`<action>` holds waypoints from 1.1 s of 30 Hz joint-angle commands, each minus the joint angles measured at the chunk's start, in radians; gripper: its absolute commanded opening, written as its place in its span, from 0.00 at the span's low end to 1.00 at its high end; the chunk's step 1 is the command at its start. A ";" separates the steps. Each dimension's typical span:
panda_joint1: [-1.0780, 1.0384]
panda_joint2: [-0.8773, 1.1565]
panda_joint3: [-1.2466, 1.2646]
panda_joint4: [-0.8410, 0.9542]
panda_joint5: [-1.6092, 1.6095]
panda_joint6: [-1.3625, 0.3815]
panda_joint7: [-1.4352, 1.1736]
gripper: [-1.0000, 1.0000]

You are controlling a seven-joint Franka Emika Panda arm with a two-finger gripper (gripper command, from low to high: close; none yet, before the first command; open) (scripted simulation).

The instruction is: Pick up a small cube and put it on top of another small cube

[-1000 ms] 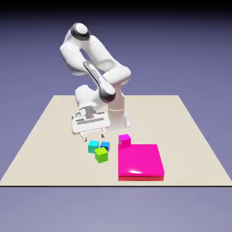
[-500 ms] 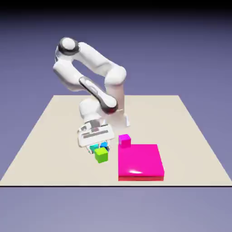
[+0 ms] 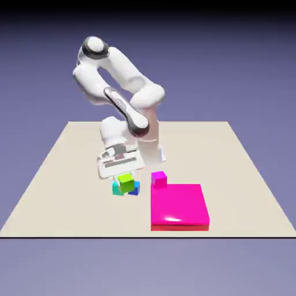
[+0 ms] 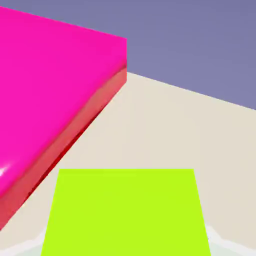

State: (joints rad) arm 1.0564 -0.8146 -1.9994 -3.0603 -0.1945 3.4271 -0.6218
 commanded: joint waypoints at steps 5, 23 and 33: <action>-0.181 -0.038 0.077 0.018 -0.097 -0.211 -0.017 0.00; -0.767 -0.162 0.326 0.078 -0.410 -0.897 -0.072 0.00; -0.405 -0.088 0.009 0.103 -0.516 -0.610 -0.036 0.00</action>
State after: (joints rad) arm 0.6515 -0.9021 -1.9905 -2.9573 -0.7111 2.8156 -0.6581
